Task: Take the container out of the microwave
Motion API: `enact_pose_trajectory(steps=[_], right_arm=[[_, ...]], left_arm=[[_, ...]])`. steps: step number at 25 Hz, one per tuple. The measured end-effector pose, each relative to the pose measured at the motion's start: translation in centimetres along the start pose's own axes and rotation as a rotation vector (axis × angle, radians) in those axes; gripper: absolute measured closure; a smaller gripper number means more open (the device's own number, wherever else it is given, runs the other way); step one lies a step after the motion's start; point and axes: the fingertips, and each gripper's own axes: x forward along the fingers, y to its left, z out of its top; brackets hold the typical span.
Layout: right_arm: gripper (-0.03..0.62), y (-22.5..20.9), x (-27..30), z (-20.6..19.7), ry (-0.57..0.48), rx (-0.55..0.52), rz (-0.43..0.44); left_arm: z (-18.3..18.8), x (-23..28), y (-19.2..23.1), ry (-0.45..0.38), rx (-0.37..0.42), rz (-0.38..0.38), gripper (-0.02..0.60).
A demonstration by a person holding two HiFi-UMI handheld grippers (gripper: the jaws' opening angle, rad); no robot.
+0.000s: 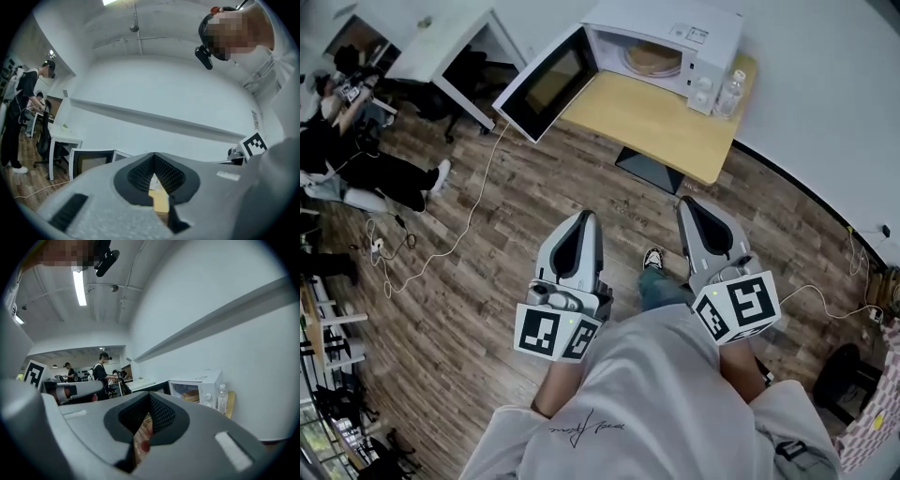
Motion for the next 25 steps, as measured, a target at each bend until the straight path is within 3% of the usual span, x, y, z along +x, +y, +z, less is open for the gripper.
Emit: enact_pose_trajectory(steps=[5, 10, 25], right_arm=[[0.583, -4.0, 5.1, 1.0, 0.029, -0.015, 0.030], [0.583, -7.8, 8.4, 2.2, 0.029, -0.021, 0.021], [0.583, -12.1, 14.3, 1.2, 0.092, -0.020, -0.003]], left_arm=[[1.2, 6.0, 1.0, -0.064, -0.007, -0.052, 0.581], [1.4, 10.8, 2.5, -0.070, 0.017, -0.032, 0.583], [-2.0, 18.0, 4.6, 0.083, 0.050, -0.044, 0.589]])
